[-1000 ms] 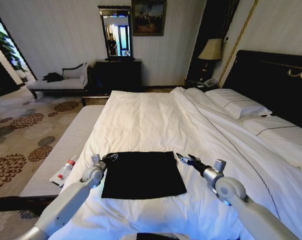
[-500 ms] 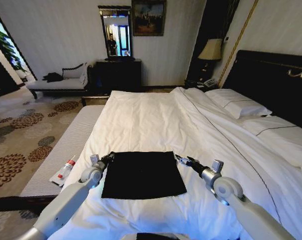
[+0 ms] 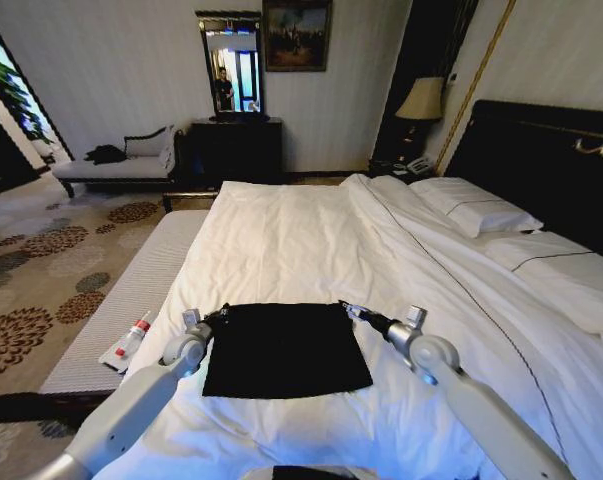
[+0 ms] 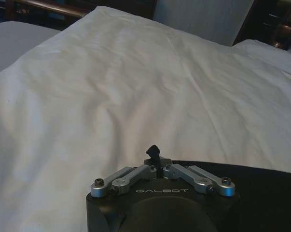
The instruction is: Fold the clothes on the bed.
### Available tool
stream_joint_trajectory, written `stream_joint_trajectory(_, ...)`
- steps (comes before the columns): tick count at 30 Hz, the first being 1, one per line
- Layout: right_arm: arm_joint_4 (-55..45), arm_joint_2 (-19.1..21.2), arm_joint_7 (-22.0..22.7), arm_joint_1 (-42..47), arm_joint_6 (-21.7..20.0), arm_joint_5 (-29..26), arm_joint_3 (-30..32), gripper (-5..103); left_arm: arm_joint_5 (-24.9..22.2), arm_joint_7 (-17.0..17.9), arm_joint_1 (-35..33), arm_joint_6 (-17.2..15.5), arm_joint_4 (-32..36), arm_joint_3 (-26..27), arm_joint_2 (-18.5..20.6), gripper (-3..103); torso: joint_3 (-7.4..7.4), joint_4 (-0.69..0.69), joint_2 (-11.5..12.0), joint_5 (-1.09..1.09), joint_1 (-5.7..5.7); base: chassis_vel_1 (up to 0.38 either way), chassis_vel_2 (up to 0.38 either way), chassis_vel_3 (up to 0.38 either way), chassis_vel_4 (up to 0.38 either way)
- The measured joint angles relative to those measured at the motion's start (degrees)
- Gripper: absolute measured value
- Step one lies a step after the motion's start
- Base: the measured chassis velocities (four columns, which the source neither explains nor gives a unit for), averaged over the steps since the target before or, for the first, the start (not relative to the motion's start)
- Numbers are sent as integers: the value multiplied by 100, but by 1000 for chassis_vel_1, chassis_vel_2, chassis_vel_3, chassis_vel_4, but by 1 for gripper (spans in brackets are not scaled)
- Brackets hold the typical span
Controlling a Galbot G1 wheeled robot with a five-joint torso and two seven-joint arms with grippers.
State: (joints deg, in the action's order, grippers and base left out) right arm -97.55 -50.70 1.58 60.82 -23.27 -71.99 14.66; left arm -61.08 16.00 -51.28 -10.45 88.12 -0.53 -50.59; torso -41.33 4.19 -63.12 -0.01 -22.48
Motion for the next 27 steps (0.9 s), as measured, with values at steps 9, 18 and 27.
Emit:
stream_joint_trajectory(9,1088,-284,-313,-399,120,523,-371,100,-105,23,166,-15,-15,-180,37,1,0,2,0,0,0,0,0,0,0)
stream_joint_trajectory(18,1556,-412,-340,-782,149,469,-583,100,-125,28,166,-21,-8,-179,34,1,0,2,0,0,0,0,0,0,0)
stream_joint_trajectory(27,1894,-532,-382,-975,204,528,-682,100,-160,30,162,-20,54,-222,95,1,0,1,0,1,0,0,0,0,0)
